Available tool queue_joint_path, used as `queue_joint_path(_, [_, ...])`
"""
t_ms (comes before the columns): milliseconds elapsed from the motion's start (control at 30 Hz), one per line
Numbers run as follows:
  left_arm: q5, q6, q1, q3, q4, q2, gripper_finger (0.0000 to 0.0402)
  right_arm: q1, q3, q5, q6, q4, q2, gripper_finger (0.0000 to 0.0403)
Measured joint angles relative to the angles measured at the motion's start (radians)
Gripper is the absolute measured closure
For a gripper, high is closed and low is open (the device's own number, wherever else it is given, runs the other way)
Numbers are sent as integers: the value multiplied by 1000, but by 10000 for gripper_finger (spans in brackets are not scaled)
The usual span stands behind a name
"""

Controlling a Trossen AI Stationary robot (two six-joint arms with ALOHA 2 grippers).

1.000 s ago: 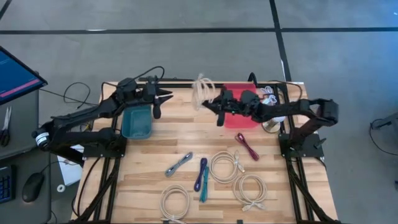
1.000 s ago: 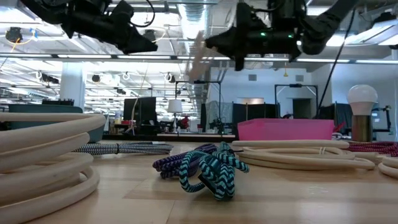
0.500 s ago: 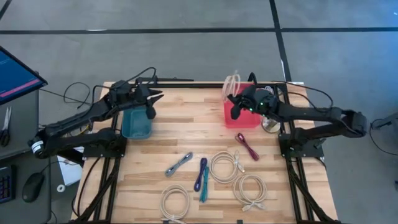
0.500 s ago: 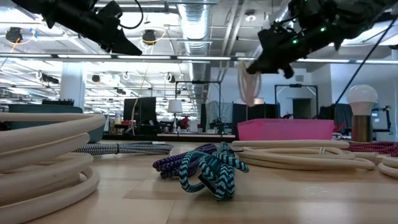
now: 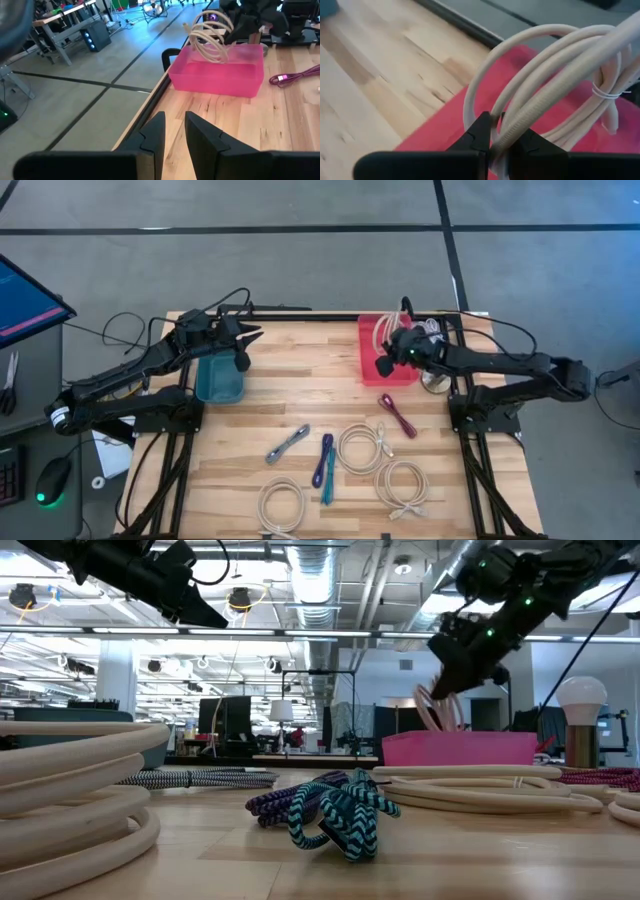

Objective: Pick & Place USB Port
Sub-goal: Put the brown display cable in the pink bin, then put the gray charger cable in the blue bin

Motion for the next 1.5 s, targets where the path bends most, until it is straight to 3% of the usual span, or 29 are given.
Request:
queue_joint_path(567, [0,-3,0,0,0,0,327,-11,2,2,31,10,261,379])
queue_joint_path(767, [0,-3,0,0,0,0,327,-9,0,-54,35,86,280,296])
queue_joint_path(933, [0,-3,0,0,0,1,327,-10,0,-115,35,85,227,237])
queue_joint_path(1067, [0,-3,0,0,0,1,327,-8,0,-168,34,84,151,216])
queue_joint_path(1233, [0,-3,0,0,0,1,327,5,0,-234,12,89,28,219])
queue_joint_path(1500, [0,-3,0,0,0,1,327,52,0,-243,-31,87,-164,245])
